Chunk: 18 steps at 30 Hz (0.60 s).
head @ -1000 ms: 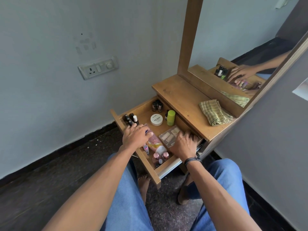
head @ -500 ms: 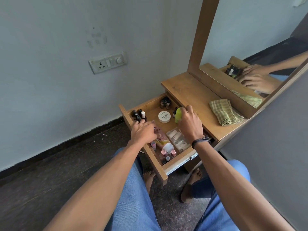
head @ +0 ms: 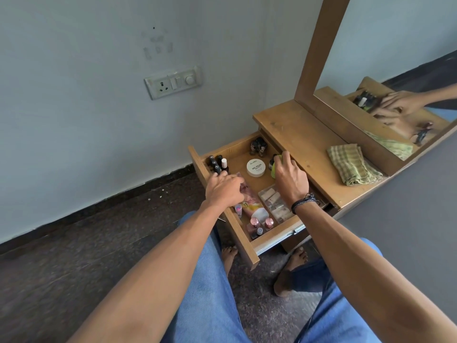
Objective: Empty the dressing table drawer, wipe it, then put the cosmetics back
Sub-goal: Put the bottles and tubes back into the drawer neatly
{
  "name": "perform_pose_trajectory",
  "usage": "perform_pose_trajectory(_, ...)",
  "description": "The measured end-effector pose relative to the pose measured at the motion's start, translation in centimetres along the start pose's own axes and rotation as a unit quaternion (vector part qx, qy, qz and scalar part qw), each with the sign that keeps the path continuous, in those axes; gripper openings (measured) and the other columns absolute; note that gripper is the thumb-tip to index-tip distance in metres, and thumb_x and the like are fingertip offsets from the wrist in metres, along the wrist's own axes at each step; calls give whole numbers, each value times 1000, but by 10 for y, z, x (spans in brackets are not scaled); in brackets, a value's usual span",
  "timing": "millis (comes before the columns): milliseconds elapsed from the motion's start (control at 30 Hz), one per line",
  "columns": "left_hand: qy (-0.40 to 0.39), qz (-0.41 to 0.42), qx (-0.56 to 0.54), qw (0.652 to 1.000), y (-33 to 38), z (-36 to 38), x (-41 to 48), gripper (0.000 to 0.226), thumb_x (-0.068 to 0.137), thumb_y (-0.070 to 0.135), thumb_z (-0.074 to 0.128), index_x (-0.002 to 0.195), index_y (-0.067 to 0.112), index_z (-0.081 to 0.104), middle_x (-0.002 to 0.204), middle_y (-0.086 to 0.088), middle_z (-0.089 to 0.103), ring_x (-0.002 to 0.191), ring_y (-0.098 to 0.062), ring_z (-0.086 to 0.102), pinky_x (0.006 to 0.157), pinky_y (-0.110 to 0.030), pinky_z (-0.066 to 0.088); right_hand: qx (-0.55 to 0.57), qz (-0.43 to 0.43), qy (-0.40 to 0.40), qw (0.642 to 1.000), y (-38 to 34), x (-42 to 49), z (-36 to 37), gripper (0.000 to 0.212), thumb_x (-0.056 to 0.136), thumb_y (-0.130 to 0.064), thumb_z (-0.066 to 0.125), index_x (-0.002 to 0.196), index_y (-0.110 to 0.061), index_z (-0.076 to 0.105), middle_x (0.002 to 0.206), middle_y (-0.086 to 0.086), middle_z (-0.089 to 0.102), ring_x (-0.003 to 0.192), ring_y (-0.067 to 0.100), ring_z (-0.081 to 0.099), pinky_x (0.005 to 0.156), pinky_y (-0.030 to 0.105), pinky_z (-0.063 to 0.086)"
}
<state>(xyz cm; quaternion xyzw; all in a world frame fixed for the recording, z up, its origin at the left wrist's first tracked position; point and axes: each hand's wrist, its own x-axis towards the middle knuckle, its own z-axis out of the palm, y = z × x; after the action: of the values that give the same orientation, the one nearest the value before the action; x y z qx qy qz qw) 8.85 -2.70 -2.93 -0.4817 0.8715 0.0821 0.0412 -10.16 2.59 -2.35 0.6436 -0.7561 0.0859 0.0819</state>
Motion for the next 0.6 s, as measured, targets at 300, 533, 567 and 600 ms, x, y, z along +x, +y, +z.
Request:
perform_pose_trajectory(300,8,-1,5,1000,1,-2,-1,46,88,47,66,129,28,64,131,3,65,125,-22,50,103,-42,36,45,-5,64,997,-6,-3,7,34,87,9,63,120,0,59,113,18,53,75,35,63,44,39,52)
perform_pose_trajectory(533,18,1,-6,1000,0,-1,-1,40,86,50,66,120,29,66,121,4,69,118,-22,53,99,-42,36,55,-76,-94,991,-20,10,26,19,90,3,59,106,1,70,115,14,56,96,39,66,69,49,60)
perform_pose_trajectory(567,18,3,-7,1000,0,-1,-1,40,87,52,66,120,30,66,120,4,69,118,-22,53,99,-42,36,50,-73,-110,990,-21,12,28,21,91,3,60,109,1,70,120,14,54,103,39,64,75,49,61)
perform_pose_trajectory(600,17,4,-5,1000,0,-1,-1,41,87,55,66,120,31,66,120,4,69,117,-22,52,98,-42,36,45,-70,-121,989,-22,13,30,23,92,2,60,113,1,69,125,15,53,109,39,62,80,48,60)
